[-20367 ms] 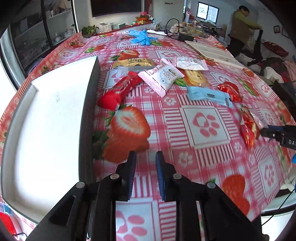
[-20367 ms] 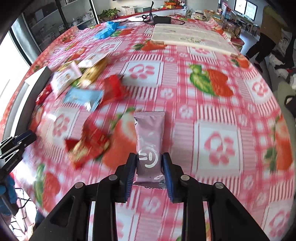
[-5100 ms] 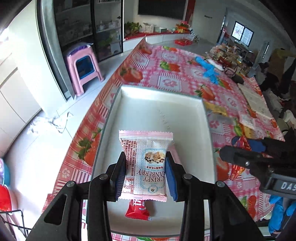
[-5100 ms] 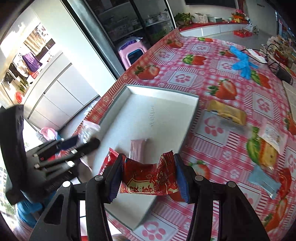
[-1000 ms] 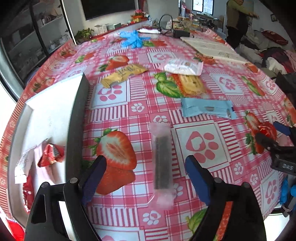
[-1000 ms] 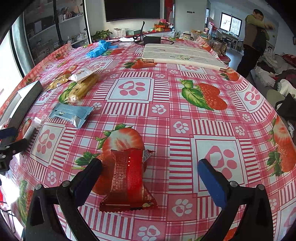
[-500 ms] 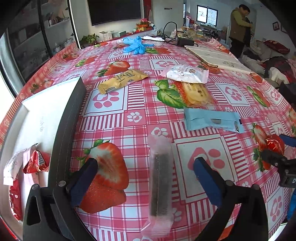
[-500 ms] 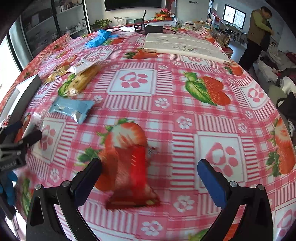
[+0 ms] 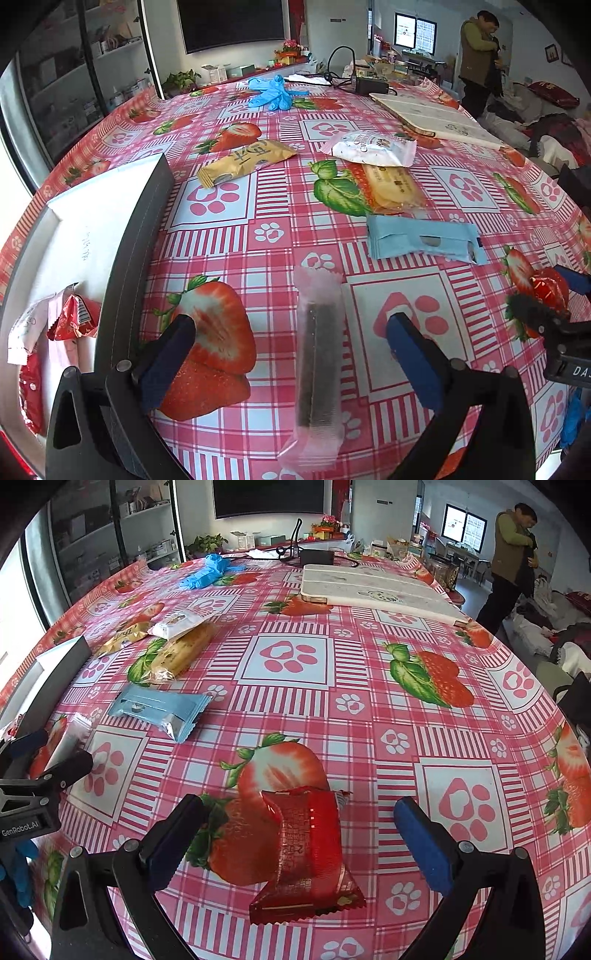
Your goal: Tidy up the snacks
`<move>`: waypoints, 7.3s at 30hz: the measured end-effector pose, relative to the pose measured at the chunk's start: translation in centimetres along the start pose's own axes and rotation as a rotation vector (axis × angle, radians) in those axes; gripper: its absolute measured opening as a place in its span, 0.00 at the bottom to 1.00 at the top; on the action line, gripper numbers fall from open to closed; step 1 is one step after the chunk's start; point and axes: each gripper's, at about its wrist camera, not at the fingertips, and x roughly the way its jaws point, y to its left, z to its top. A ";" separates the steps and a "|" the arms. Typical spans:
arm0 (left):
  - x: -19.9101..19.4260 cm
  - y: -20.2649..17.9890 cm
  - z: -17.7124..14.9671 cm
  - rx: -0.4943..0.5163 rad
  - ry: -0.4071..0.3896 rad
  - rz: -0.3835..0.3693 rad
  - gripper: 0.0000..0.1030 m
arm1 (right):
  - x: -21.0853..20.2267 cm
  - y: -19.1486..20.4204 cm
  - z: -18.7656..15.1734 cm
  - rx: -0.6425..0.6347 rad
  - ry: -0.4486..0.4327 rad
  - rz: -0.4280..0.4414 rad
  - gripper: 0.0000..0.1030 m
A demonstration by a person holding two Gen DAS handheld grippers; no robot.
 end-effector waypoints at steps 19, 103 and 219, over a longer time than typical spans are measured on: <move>0.0 0.0 -0.1 0.000 -0.002 0.000 1.00 | -0.1 0.1 -0.2 0.000 -0.004 0.000 1.00; -1.1 -1.5 0.1 0.019 0.136 -0.057 0.72 | 0.4 0.0 1.2 -0.065 0.153 0.034 0.97; 5.7 2.8 13.6 0.204 0.123 -0.016 0.84 | 3.6 6.8 8.9 -0.160 0.162 0.161 1.00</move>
